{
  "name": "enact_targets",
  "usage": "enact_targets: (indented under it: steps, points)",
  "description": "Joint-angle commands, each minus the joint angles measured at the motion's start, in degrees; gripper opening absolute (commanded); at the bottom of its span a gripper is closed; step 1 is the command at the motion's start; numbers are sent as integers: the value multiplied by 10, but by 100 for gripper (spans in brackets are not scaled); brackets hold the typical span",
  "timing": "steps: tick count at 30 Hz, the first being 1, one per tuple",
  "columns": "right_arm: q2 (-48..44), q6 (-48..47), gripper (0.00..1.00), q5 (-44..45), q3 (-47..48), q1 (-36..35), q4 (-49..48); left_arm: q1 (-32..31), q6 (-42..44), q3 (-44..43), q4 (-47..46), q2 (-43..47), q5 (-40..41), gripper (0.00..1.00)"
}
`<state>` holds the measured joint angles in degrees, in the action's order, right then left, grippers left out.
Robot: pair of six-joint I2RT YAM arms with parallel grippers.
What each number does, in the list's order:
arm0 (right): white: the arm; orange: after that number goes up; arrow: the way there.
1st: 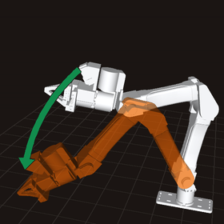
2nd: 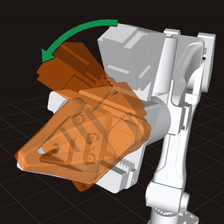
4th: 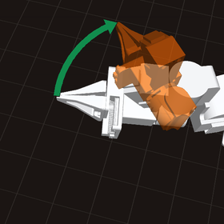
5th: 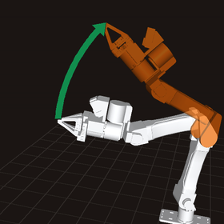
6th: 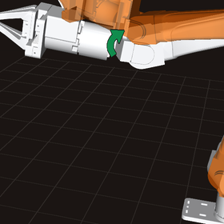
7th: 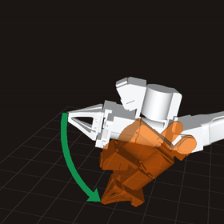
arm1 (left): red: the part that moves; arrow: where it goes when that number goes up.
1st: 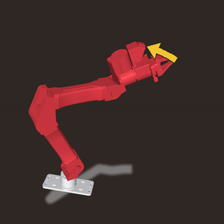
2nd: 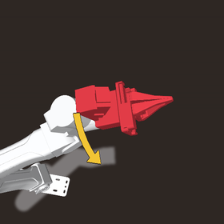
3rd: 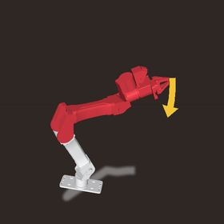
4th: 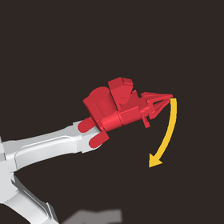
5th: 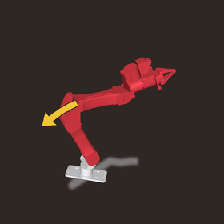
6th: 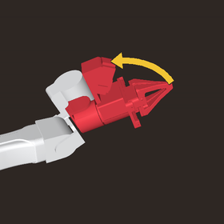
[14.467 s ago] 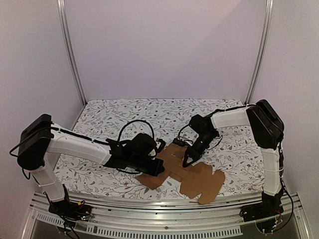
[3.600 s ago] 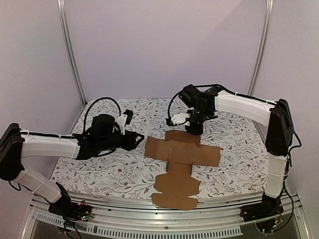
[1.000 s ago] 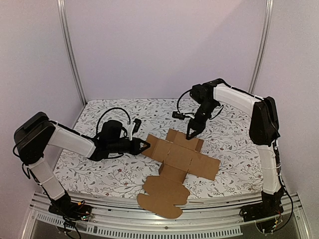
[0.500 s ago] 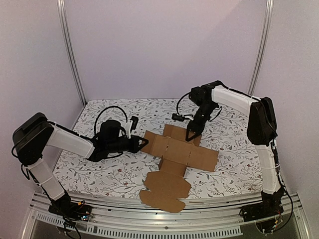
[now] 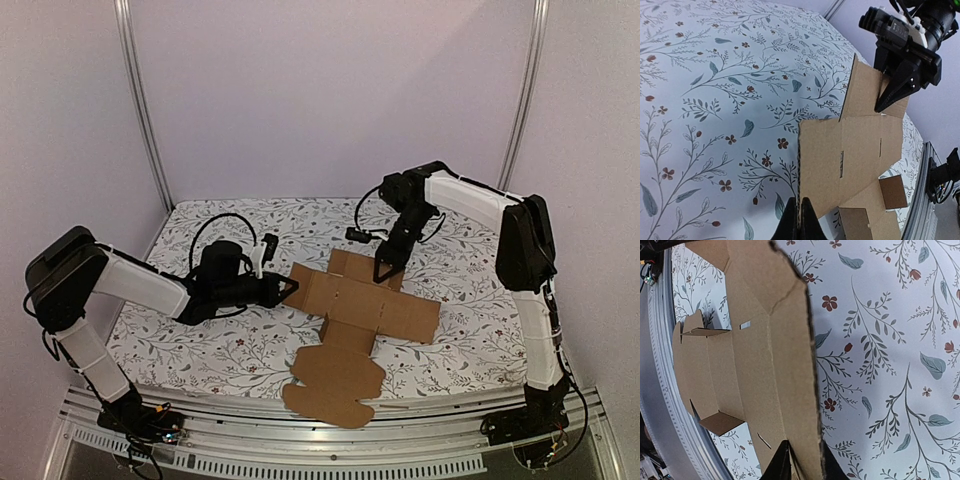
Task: Fold the paper box
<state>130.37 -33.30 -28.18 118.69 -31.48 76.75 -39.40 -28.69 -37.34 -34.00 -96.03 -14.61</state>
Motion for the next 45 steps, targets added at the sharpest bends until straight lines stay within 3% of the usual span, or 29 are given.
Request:
enact_targets:
  steps: [1,15,22,26,31,39,45]
  points:
    - [-16,7,18,11,29,-4,8,-7,9,-9,-3,-6,-5,0]
    - [-11,-1,6,-2,55,-4,31,-10,27,-14,11,3,2,0]
    - [-29,-43,1,71,39,-22,25,-11,31,-20,30,9,16,0]
    - [-71,-42,0,114,-30,-44,-54,-10,18,-9,25,22,34,24]
    - [-116,-33,0,180,-99,-67,-132,-4,-6,50,12,72,86,38]
    - [-191,-48,0,229,-204,-82,-247,17,-78,108,3,72,118,41]
    - [-270,-104,0,300,-343,-118,-397,31,-87,125,-61,30,108,39]
